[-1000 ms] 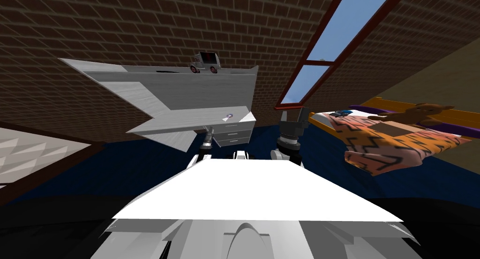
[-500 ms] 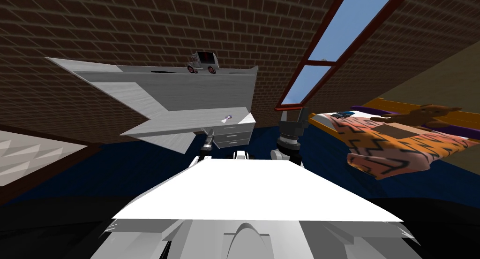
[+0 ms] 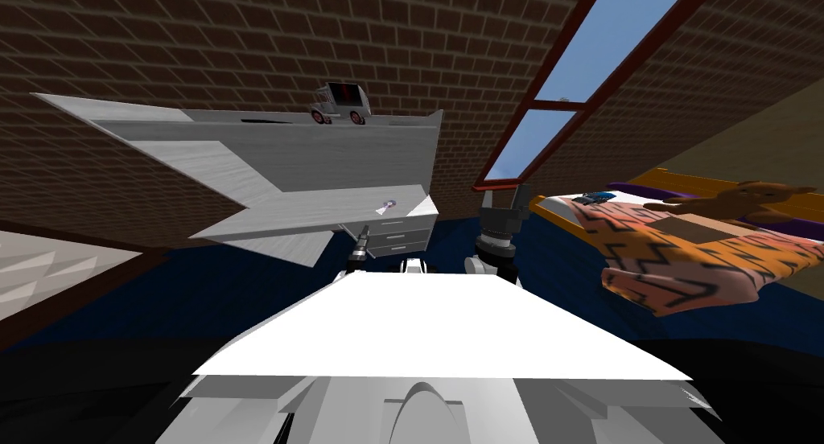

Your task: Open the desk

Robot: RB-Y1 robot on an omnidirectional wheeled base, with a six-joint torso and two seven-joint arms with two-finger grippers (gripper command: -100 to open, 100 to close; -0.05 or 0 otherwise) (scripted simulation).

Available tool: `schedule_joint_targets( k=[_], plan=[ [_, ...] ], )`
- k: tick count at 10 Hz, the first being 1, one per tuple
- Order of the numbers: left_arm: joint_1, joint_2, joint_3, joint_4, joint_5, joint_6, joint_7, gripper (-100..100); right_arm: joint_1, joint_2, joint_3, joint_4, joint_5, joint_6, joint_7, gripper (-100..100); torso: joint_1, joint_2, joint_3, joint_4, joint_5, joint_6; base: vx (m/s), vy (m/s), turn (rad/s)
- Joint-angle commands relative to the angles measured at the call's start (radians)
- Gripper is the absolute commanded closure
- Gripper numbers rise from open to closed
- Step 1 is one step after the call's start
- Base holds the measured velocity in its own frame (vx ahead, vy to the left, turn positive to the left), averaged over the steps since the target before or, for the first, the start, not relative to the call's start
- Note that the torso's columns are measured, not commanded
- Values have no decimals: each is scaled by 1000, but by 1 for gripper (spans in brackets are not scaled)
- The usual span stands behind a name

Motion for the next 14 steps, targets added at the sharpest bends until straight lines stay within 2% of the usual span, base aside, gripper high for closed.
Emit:
schedule_joint_targets(
  k=[1, 2, 3, 5, 8, 11, 12, 14],
  plan=[
    [-14, -12, 7, 68, 2, -15, -4, -100, 0, 0, 0, 0, 0, 0, 0, 0, 0, 1, 0, 0, 0, 0, 62, -25, 6],
    [-20, -24, 9, 97, 2, -21, -7, -100, 0, 0, 0, 0, 0, 0, 0, 0, 0, 1, 1, 0, 0, 0, 81, -26, 5],
    [-20, -24, 9, 98, 2, -21, -7, -100, 0, 0, 0, 0, 0, 0, 0, 0, 0, 0, 0, 0, 0, 0, 62, -21, 4],
    [-31, -54, 14, 152, 1, -31, -14, -100, 0, 0, 0, 0, 0, 0, 0, 0, 0, 0, 0, 0, 0, 0, 65, -23, 4],
    [-44, -114, 19, 214, 1, -42, -21, -100, 0, 0, 0, 0, 0, 0, 0, 0, 0, 0, 0, 0, 0, 0, 76, -32, 5],
    [-51, -180, 22, 248, 1, -48, -25, -100, 0, 0, 0, 0, 0, 0, 0, 0, 0, 1, 1, 0, 0, 0, 46, -14, 2],
    [-48, -166, 22, 244, 2, -49, -22, -100, 0, 0, 0, 0, 0, 0, 0, 0, 0, 2, 1, 0, 0, 0, 12, -6, 0],
    [-66, -163, 25, 218, 3, -7, -19, -100, 0, 0, 0, 0, 0, 0, 0, 0, 1, 0, 0, 0, 0, 0, 44, 2, -5]
  ],
)
